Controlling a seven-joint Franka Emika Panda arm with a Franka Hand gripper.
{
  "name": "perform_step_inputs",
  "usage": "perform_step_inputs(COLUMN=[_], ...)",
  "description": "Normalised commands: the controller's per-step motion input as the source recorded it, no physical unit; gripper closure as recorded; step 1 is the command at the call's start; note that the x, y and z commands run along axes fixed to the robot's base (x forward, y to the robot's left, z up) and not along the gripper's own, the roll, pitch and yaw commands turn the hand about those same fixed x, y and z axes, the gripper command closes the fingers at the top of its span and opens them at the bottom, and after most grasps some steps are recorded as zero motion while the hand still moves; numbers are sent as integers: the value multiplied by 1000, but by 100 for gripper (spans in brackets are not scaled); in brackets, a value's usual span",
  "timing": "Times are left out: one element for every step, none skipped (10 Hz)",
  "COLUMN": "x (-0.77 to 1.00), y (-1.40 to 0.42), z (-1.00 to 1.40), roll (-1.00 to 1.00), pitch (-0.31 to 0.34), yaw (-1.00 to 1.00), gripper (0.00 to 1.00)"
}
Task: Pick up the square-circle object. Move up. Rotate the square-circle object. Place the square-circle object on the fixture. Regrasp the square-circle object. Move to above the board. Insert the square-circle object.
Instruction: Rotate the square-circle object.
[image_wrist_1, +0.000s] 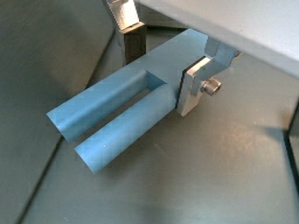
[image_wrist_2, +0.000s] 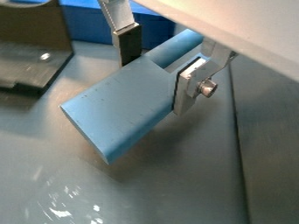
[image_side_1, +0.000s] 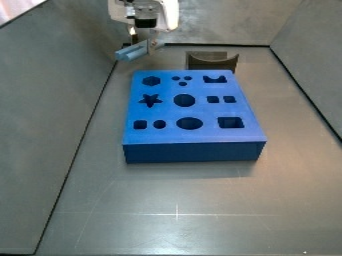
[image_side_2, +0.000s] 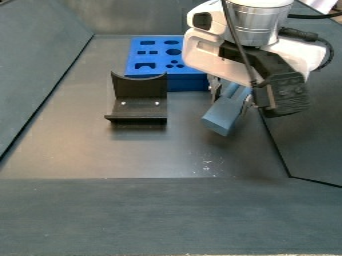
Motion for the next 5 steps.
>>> perform_step_inputs(x=[18,18,18,18,18], y=[25,24,25,24,24], z=[-1,-1,-1,-1,-1], roll=[-4,-4,-4,-4,-4], pitch=[1,1,1,1,1], yaw=[-1000,-1000,-1000,-1000,-1000], gripper=[100,100,100,100,100])
